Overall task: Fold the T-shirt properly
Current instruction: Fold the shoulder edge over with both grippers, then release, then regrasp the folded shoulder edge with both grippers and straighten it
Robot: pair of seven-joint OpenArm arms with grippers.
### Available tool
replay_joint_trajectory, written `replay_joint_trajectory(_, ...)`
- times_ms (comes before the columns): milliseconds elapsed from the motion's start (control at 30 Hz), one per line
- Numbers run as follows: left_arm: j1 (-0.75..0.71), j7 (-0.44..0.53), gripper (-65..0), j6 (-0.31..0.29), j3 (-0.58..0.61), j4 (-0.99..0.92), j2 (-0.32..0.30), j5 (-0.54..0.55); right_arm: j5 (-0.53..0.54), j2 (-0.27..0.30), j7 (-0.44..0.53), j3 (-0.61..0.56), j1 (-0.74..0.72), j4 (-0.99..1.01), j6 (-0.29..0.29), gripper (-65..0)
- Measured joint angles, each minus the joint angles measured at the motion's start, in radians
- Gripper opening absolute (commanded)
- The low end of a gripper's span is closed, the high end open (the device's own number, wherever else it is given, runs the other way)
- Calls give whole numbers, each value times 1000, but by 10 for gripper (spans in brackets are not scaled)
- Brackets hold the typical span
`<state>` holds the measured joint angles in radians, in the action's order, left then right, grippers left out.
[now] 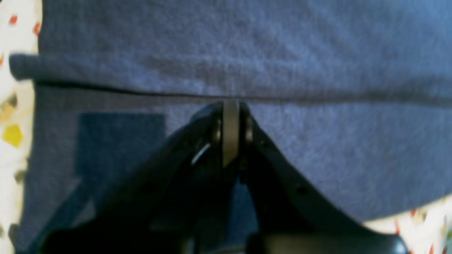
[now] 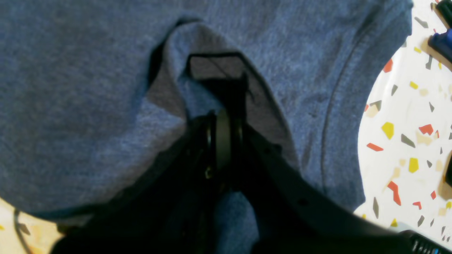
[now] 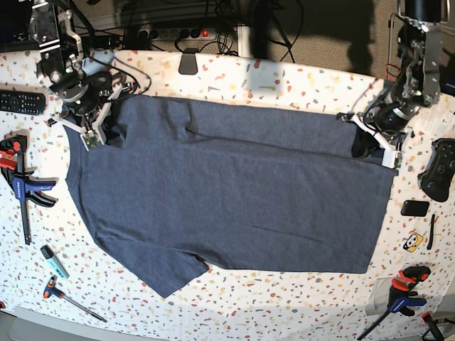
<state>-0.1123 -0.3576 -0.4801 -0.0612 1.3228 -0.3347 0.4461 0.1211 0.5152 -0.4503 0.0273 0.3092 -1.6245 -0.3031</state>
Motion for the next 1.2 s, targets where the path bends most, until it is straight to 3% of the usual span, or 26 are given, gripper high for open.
replay_joint_trajectory(133, -35, 18, -650, -2, -5, 2, 5, 13, -65, 0, 40, 0, 40, 0, 0, -650)
replay_joint_trajectory(433, -134, 65, -650, -22, -10, 19, -16, 49, -66, 0, 100, 5, 124, -7, 1, -650)
replay_joint_trajectory(600, -195, 104, -650, -76, -12, 27, -17, 70, -66, 0, 121, 26, 154, -13, 2, -650)
replay_joint_trajectory(833, -218, 106, -650, -62, -11, 70, -19, 46, -63, 0, 120, 58, 162, -13, -4, -650)
replay_joint_trajectory(933, -224, 19, -650, -39, -3, 174, -33, 8, -63, 0, 121, 58, 162, -13, -5, -650)
replay_joint_trajectory(1067, -235, -19, -650, 113, 4, 334, -61, -12, -64, 0, 120, 58, 162, -13, -4, -650)
replay_joint_trajectory(1200, -142, -3, -650, 216, 0, 351, -75, -97, -63, 0, 120, 58, 162, -13, -4, -650)
